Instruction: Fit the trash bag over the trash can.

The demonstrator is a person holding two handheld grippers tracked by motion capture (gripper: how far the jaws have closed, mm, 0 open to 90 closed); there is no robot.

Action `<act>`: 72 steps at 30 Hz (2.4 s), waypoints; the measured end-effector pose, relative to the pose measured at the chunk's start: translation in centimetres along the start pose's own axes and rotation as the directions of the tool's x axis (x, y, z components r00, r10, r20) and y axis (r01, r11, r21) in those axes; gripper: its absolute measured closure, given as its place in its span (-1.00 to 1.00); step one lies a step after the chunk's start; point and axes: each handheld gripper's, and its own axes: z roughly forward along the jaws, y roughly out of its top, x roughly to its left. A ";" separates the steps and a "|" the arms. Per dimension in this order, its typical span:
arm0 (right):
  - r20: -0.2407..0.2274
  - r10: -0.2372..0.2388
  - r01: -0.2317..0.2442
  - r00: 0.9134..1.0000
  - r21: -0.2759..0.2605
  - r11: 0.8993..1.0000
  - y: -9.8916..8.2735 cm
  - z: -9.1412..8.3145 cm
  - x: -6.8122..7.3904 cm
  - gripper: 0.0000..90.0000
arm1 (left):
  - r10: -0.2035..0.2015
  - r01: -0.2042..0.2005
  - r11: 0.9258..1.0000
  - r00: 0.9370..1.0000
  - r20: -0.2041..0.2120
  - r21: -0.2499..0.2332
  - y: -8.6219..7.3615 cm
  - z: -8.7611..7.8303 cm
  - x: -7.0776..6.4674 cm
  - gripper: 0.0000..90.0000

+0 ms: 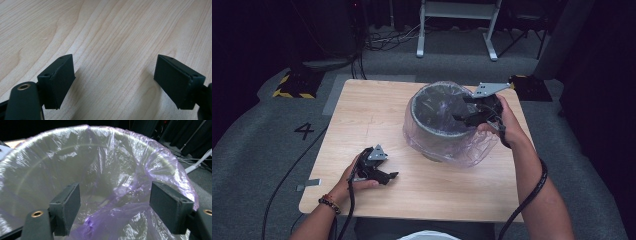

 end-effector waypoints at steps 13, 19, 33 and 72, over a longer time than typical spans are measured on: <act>-0.009 0.030 -0.029 1.000 0.127 0.992 0.4 2.0 -0.6 -0.47 | 0.000 0.000 1.000 1.000 0.000 0.000 0.0 0.0 0.0 -0.63; -0.029 0.052 -0.046 0.998 0.181 0.982 0.6 2.8 -0.6 -0.48 | 0.000 0.000 1.000 1.000 0.000 0.000 0.0 0.0 0.0 -0.63; 0.012 0.009 -0.013 1.000 0.344 0.939 1.2 4.0 -0.6 -0.51 | 0.000 0.000 1.000 1.000 0.000 0.000 0.0 0.0 0.0 -0.63; 0.029 0.023 -0.031 0.999 0.285 0.958 1.8 1.6 -0.5 -0.49 | 0.000 0.000 1.000 1.000 0.000 0.001 0.0 0.0 0.0 -0.63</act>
